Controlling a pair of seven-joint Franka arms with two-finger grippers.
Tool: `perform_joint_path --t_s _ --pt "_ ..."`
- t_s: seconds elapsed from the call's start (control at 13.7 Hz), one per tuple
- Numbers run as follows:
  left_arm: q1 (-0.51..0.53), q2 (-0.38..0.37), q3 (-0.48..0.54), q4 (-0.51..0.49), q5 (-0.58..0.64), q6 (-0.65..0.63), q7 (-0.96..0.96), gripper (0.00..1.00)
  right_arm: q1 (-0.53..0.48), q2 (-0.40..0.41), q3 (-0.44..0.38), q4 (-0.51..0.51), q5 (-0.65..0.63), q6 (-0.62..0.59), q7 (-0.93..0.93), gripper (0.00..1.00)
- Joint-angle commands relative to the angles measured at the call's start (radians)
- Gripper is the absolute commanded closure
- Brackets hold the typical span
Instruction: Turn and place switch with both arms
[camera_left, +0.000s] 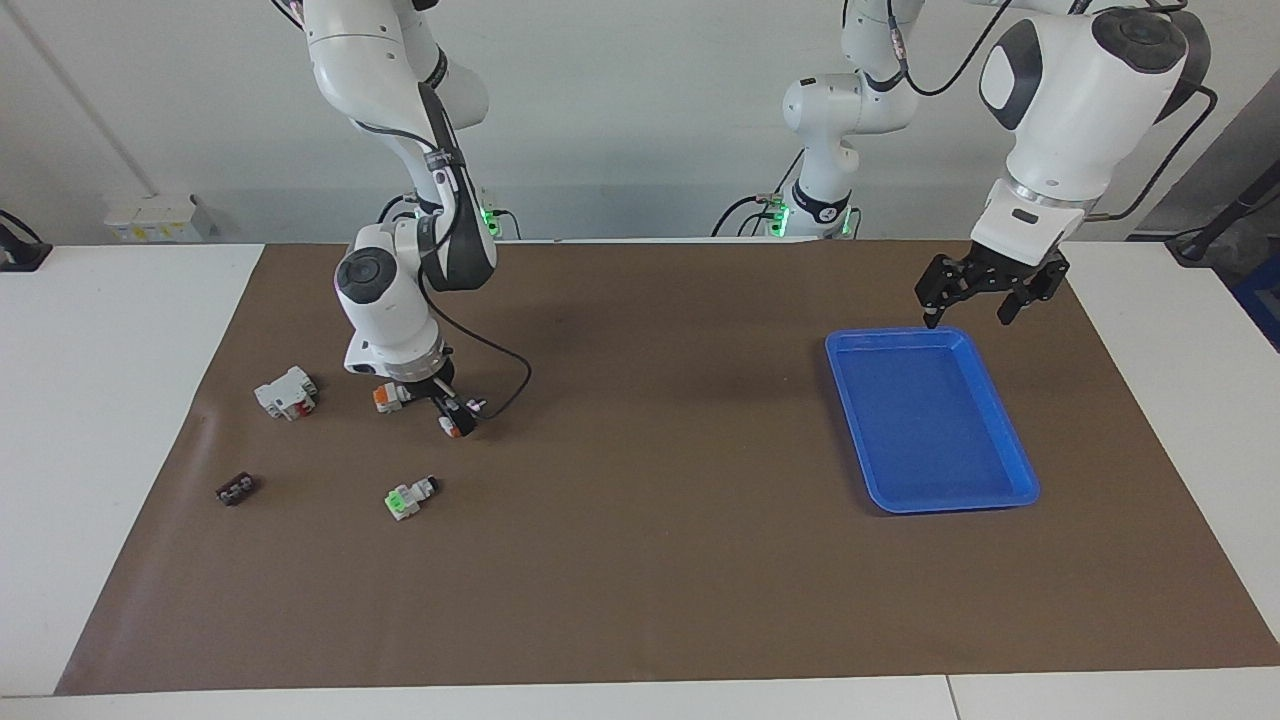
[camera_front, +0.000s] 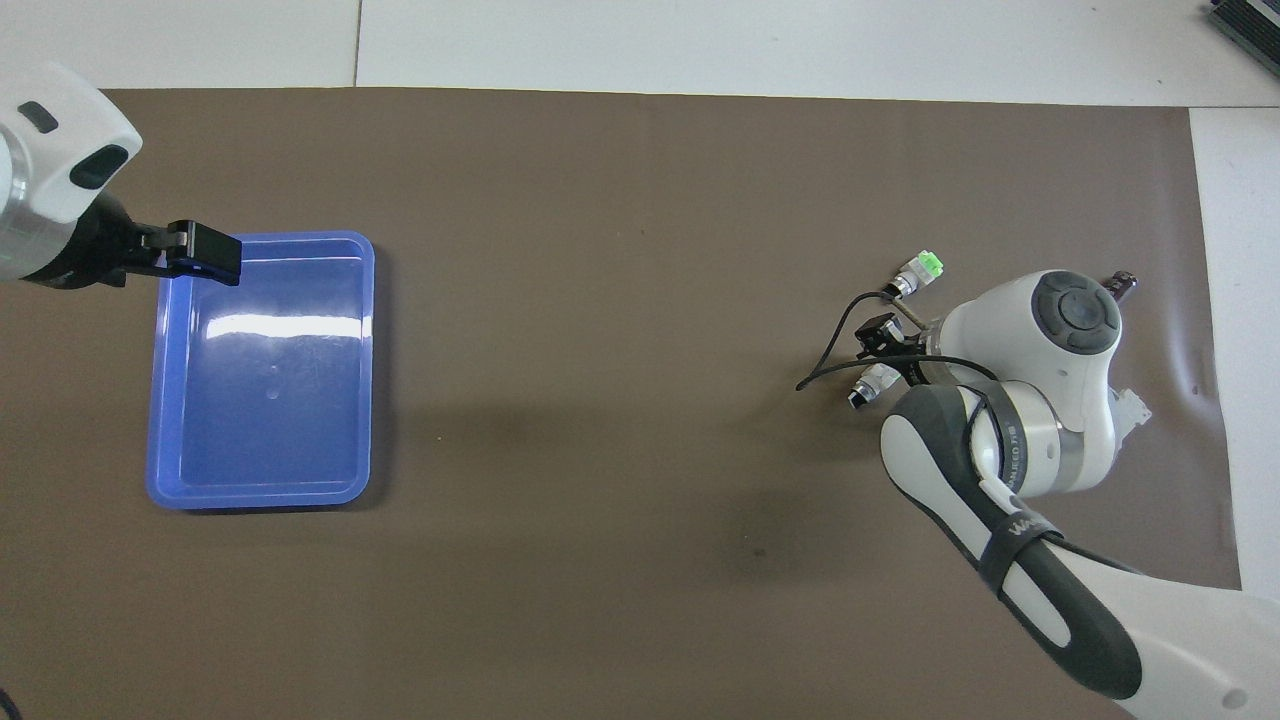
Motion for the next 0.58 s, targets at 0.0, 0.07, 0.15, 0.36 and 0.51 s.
perform_joint_path --t_s 0.0,0.07,0.15,0.36,0.51 --pt "0.007 -0.031 0.002 -0.037 -0.012 0.010 -0.001 0.00 -0.010 -0.027 0.007 -0.034 0.018 0.023 0.000 0.00" --pt "0.007 -0.031 0.002 -0.037 -0.012 0.010 -0.001 0.00 -0.010 -0.024 0.007 -0.034 0.018 0.024 -0.008 0.01" --pt "0.007 -0.031 0.002 -0.037 -0.012 0.010 -0.001 0.00 -0.014 -0.023 0.007 -0.034 0.018 0.024 -0.032 0.03" --pt "0.007 -0.031 0.002 -0.037 -0.012 0.010 -0.001 0.00 -0.028 -0.023 0.007 -0.034 0.019 0.024 -0.042 0.09" --pt "0.005 -0.031 0.002 -0.037 -0.012 0.010 -0.001 0.00 -0.019 -0.023 0.009 -0.044 0.022 0.024 -0.039 0.10"
